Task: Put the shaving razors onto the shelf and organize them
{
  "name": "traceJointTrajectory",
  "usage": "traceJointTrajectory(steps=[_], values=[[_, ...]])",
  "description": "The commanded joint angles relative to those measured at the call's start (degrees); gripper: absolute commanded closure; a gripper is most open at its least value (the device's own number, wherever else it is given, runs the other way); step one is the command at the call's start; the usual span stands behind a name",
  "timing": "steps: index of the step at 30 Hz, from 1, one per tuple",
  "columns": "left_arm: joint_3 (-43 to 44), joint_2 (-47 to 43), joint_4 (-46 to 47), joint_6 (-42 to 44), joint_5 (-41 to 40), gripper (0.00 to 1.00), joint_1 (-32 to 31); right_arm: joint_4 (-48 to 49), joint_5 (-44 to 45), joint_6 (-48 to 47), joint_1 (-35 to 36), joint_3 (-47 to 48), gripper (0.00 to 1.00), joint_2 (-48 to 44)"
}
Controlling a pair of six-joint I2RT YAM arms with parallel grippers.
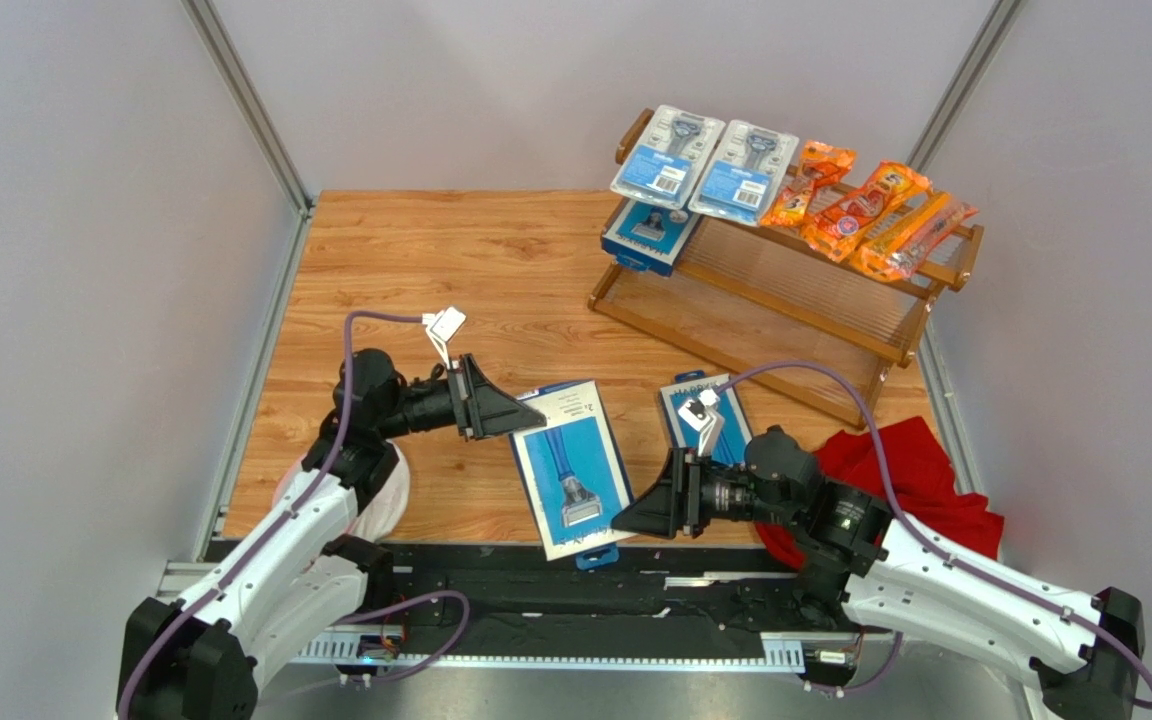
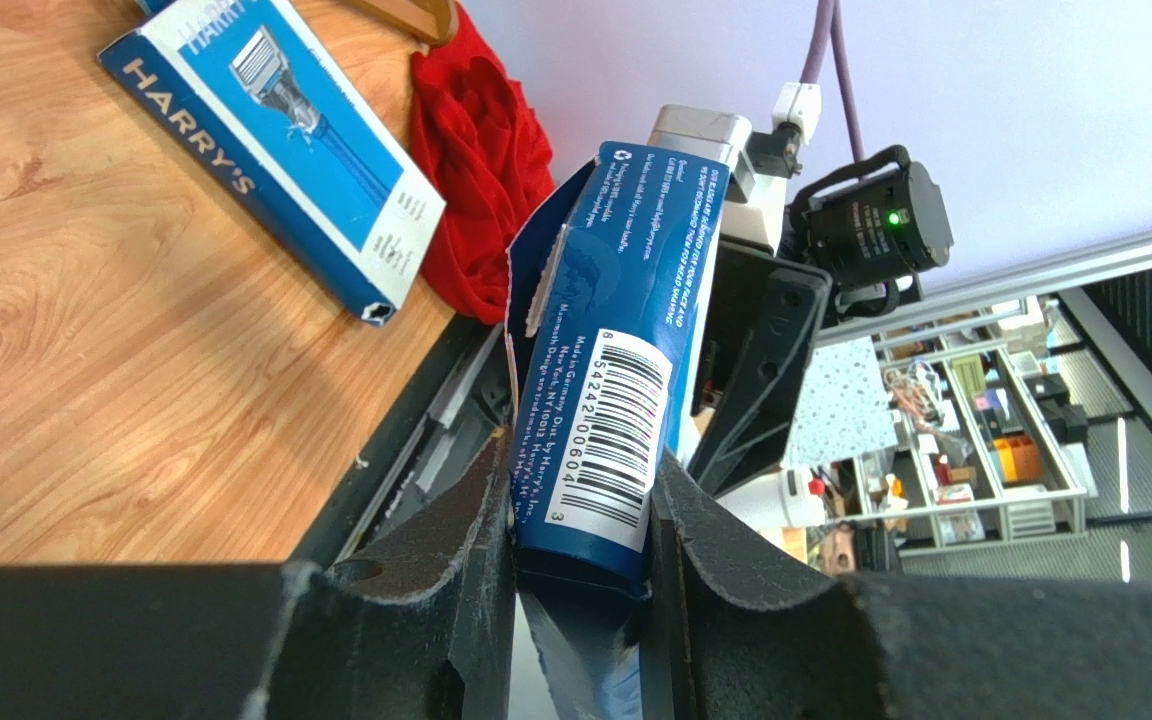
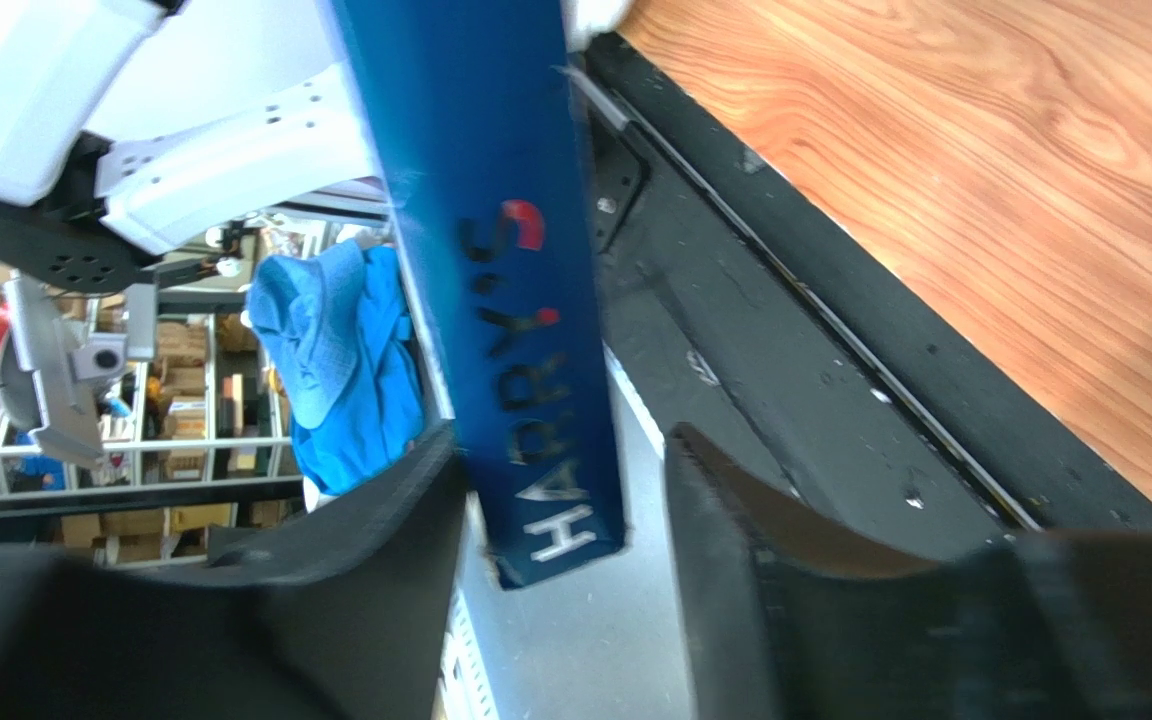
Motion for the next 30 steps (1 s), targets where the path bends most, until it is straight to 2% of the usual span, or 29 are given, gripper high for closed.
traceJointTrajectory(steps=[1,4,8,10,11,13,14,15,21,22,23,26,30], values=[[3.49,0.77,5.63,-1.67,1.72,1.00,-0.56,4.94,-0.33,1.62,0.21,-0.41,0.55,0.89],[3.93,1.73,6.16,-1.67,1.37,1.00,-0.65,4.77,-1.03,1.71,0.30,0.03,0.78,2.03],[4.54,2.44,5.11,-0.27,0.67,1.00,-0.65,4.33,-1.30,1.88,0.30,0.12,0.91,1.78],[5.33,2.26,2.04,2.18,-0.12,0.95,-0.65,3.36,-0.86,1.80,0.30,0.20,0.96,1.42],[5.77,2.09,0.46,3.41,-0.47,0.82,-0.65,3.18,-0.77,1.80,0.30,0.21,0.98,0.99],[7.52,1.83,-5.68,7.79,-1.18,0.66,-0.65,2.22,-0.33,1.88,0.30,0.12,1.00,0.46],[8.14,1.65,-8.05,9.39,-1.61,0.51,-0.65,1.95,-0.16,1.88,0.30,-0.06,1.00,-0.07],[8.76,1.47,-12.86,10.97,-2.75,0.45,-0.65,1.78,0.19,2.06,0.30,-0.15,1.00,-0.25],[13.24,-0.20,-30.45,21.52,-10.03,0.31,-0.65,0.19,1.69,2.32,0.30,-0.67,1.00,-2.09],[14.38,-0.20,-32.40,23.45,-11.19,0.20,-0.65,-0.50,1.95,2.41,0.30,-0.67,1.00,-2.36],[14.91,-0.46,-34.34,24.34,-12.42,0.17,-0.65,-0.68,2.04,2.32,0.30,-0.67,1.00,-2.45],[17.20,-0.55,-41.81,27.68,-17.60,0.13,-0.65,-1.04,2.30,2.32,0.30,-0.67,1.00,-2.53],[19.66,-1.78,-51.29,30.58,-28.30,0.08,-0.65,-1.56,2.92,2.24,0.30,-0.67,1.00,-2.45]])
